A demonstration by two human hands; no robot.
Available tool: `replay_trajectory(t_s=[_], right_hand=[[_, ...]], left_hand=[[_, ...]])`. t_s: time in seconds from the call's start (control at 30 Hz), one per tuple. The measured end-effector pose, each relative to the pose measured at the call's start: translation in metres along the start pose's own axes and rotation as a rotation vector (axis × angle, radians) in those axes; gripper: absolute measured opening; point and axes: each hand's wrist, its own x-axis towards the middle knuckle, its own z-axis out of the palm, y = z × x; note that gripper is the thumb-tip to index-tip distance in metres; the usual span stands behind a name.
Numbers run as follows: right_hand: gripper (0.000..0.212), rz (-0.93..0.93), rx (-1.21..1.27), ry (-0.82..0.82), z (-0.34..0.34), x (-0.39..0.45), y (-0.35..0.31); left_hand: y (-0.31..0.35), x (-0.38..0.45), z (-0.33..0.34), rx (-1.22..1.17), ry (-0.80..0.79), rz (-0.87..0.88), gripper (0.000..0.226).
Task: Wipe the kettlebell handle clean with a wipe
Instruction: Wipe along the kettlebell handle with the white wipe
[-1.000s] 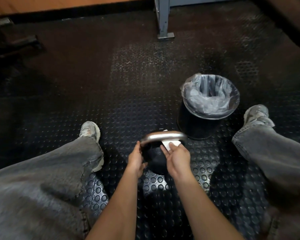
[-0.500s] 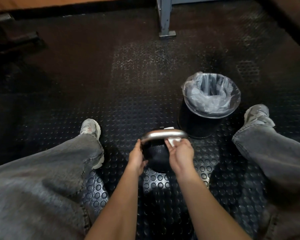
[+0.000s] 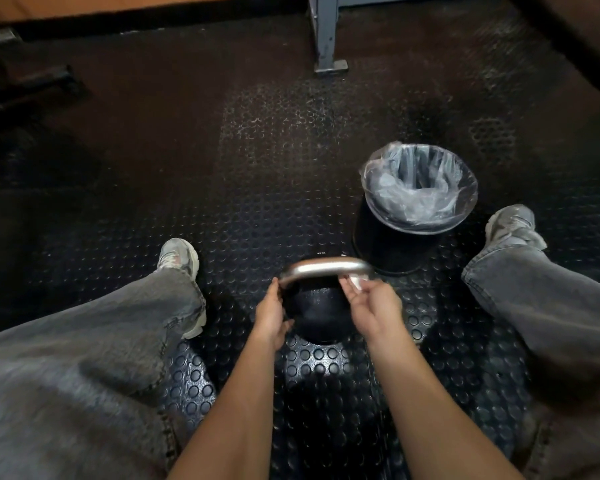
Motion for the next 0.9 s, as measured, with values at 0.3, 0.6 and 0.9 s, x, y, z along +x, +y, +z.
replay_trajectory(t_s=[0.3,0.6,0.9], right_hand=[[0.016,-0.255,-0.322,-0.107,0.002,-0.018,0.02],[0.028,-0.043,0.028,-0.008,0.0,-0.002,0.008],[0.046,-0.411,-0.789,-0.253,-0.003,-0.021,0.04]], left_hand=[[-0.001,0.002,-0.001,0.017,0.003,0.0,0.048],[-0.001,0.002,-0.001,-0.006,0.011,-0.007,0.046],[-0.002,0.002,-0.001,0.012,0.017,-0.003,0.046]])
